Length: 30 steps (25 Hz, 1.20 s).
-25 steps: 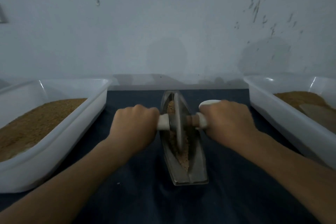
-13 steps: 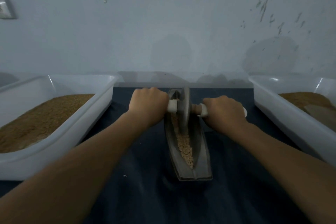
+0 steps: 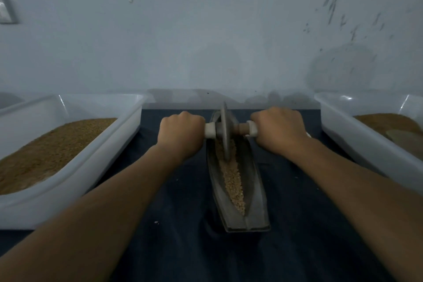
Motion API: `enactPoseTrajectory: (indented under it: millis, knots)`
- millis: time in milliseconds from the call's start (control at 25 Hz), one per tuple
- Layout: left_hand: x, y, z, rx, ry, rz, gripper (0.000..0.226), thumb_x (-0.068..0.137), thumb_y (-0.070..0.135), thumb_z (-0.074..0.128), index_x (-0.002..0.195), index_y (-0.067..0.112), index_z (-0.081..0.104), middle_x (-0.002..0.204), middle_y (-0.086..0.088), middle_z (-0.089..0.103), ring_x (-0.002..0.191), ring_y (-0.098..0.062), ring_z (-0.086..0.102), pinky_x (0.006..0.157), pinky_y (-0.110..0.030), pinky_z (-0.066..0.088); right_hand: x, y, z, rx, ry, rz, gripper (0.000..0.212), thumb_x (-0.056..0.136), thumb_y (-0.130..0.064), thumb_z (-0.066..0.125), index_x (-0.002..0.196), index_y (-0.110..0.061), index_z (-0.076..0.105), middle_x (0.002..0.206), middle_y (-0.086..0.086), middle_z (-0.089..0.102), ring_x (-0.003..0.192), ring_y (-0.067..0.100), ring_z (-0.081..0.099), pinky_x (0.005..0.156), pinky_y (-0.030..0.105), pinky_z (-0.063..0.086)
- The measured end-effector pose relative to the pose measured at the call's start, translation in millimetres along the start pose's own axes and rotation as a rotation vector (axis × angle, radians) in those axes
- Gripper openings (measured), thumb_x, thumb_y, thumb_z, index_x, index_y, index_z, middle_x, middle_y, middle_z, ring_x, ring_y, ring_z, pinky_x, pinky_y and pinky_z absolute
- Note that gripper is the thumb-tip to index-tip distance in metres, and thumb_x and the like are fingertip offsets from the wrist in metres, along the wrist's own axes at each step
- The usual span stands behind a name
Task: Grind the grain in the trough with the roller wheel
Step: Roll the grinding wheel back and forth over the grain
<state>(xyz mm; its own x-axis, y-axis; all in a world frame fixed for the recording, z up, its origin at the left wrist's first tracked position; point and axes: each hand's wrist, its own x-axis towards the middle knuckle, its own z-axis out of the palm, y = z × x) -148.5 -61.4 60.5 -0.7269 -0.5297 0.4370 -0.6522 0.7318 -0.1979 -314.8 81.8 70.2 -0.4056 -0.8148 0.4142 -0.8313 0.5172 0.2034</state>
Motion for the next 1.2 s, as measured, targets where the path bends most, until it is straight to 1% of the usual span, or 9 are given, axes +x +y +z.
enactPoseTrajectory:
  millis: [280,440,520,640,760,840,960,1120,1200]
  knots:
    - [-61.4,-14.9,-14.6,0.007,0.24,0.273,0.053,0.052,0.027,0.082,0.064,0.027,0.031,0.052,0.008,0.024,0.039,-0.016,0.021,0.048,-0.018,0.007,-75.5,22.7,2.4,0.016,0.304,-0.198,0.032,0.062,-0.044,0.068,0.061,-0.031,0.038,0.057,-0.018,0.011,0.051,-0.005,0.006,0.049,0.014,0.003]
    - [-12.3,-3.6,-8.3,0.025,0.036,0.068,0.006,0.084,0.027,0.064,0.09,0.024,0.063,0.072,0.002,0.049,0.062,-0.022,0.047,0.055,-0.034,0.035,-23.7,7.8,6.2,-0.019,0.127,-0.035,0.026,0.082,-0.036,0.068,0.076,-0.031,0.043,0.069,-0.01,0.049,0.056,0.015,0.039,0.049,0.025,0.023]
    - [12.9,2.2,-8.7,-0.001,-0.064,-0.018,0.011,0.09,0.021,0.058,0.098,0.022,0.065,0.087,-0.002,0.06,0.075,-0.025,0.057,0.063,-0.036,0.039,2.4,4.9,9.9,0.033,0.017,0.053,0.016,0.09,-0.031,0.062,0.083,-0.031,0.048,0.088,-0.003,0.064,0.073,0.022,0.053,0.06,0.031,0.036]
    - [-6.9,1.8,-10.8,0.081,0.058,0.08,0.006,0.086,0.024,0.062,0.085,0.022,0.057,0.07,0.003,0.043,0.063,-0.022,0.049,0.054,-0.033,0.033,-19.0,11.6,13.6,0.056,0.028,0.022,0.025,0.088,-0.037,0.064,0.075,-0.029,0.044,0.077,-0.008,0.058,0.066,0.019,0.053,0.053,0.028,0.031]
    - [-62.6,-16.1,-13.7,0.02,0.231,0.249,0.038,0.068,0.033,0.073,0.071,0.029,0.035,0.056,0.01,0.033,0.044,-0.016,0.032,0.045,-0.023,0.016,-75.0,23.1,4.5,-0.029,0.268,-0.144,0.035,0.074,-0.046,0.068,0.07,-0.031,0.037,0.054,-0.013,0.026,0.043,0.015,0.032,0.047,0.018,0.011]
    - [-74.4,-29.9,-14.0,-0.004,0.3,0.29,0.04,0.06,0.036,0.07,0.068,0.031,0.031,0.051,0.011,0.033,0.038,-0.015,0.029,0.046,-0.018,0.012,-87.9,32.4,-3.0,0.003,0.31,-0.183,0.031,0.071,-0.05,0.064,0.074,-0.031,0.039,0.052,-0.013,0.023,0.038,0.016,0.031,0.047,0.017,0.015]
    - [-59.4,-20.8,-4.0,0.05,0.145,0.141,0.03,0.071,0.036,0.069,0.069,0.029,0.04,0.057,0.009,0.034,0.046,-0.021,0.04,0.046,-0.025,0.025,-61.7,17.7,-4.3,-0.072,0.212,-0.107,0.032,0.071,-0.041,0.073,0.071,-0.028,0.044,0.056,-0.013,0.031,0.044,0.012,0.032,0.045,0.02,0.018]
    - [2.2,-8.9,-2.8,-0.035,-0.065,-0.017,0.01,0.088,0.033,0.058,0.093,0.025,0.063,0.079,0.002,0.05,0.069,-0.022,0.05,0.062,-0.034,0.038,-5.6,3.4,-1.0,0.009,-0.035,0.046,0.01,0.093,-0.038,0.063,0.092,-0.031,0.056,0.093,-0.002,0.064,0.083,0.025,0.061,0.065,0.032,0.04]
    - [-8.8,-11.2,-6.4,-0.007,-0.045,0.009,0.006,0.086,0.033,0.06,0.087,0.028,0.06,0.073,0.005,0.045,0.065,-0.021,0.047,0.059,-0.033,0.038,-16.2,9.4,-2.6,0.009,-0.043,0.039,0.01,0.09,-0.04,0.064,0.089,-0.031,0.058,0.085,-0.006,0.06,0.074,0.021,0.057,0.06,0.03,0.038]
